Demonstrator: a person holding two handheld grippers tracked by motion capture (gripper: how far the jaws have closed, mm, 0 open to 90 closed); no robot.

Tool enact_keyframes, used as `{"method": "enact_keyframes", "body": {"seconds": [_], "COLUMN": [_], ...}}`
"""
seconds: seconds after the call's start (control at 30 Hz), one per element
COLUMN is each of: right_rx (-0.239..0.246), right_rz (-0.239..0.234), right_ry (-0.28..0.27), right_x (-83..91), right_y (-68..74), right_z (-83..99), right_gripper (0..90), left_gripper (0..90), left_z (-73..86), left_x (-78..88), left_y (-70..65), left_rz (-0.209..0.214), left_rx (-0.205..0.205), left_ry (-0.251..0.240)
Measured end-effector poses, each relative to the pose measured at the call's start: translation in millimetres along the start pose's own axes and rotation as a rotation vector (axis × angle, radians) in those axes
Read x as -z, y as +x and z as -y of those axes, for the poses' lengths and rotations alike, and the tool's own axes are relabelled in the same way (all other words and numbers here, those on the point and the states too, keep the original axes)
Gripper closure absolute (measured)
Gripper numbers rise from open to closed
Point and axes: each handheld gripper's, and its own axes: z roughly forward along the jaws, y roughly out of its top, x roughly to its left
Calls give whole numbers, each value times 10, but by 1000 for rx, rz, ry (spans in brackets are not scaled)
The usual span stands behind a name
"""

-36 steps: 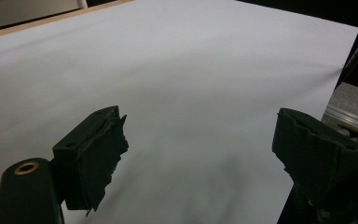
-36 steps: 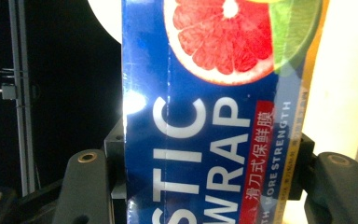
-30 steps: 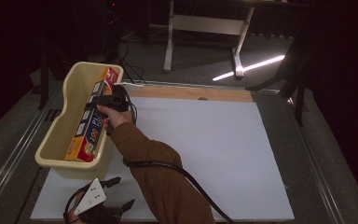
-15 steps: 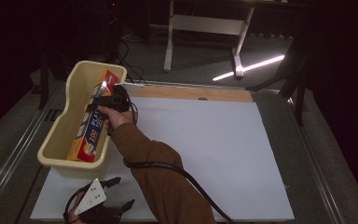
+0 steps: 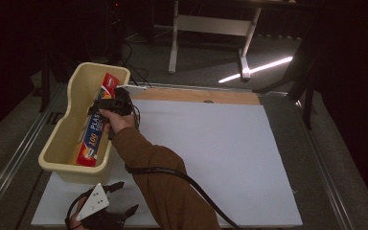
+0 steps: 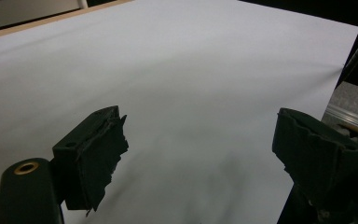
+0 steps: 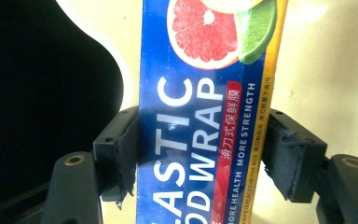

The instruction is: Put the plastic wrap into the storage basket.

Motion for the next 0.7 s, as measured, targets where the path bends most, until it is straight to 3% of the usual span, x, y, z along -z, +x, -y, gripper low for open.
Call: {"method": "enact_keyframes", "body": {"seconds": [0.1, 0.17, 0.4, 0.7], "right_rx": [4, 9, 9, 69], "right_rz": [-9, -37, -63, -136], "right_ry": [-20, -13, 9, 38], "right_x": [8, 7, 22, 88], "right_y": [25, 38, -1, 6], "right_z": [12, 12, -3, 6], "right_gripper": [289, 305, 329, 331], "left_gripper": [164, 164, 164, 164], "left_z": [-1, 0, 0, -4], "left_x": [0, -2, -5, -9], "left_y": [-1, -1, -1, -6], "left_rz": [0, 1, 1, 1], "left_rx": [-1, 0, -2, -5], "left_ry": [0, 1, 3, 6]}}
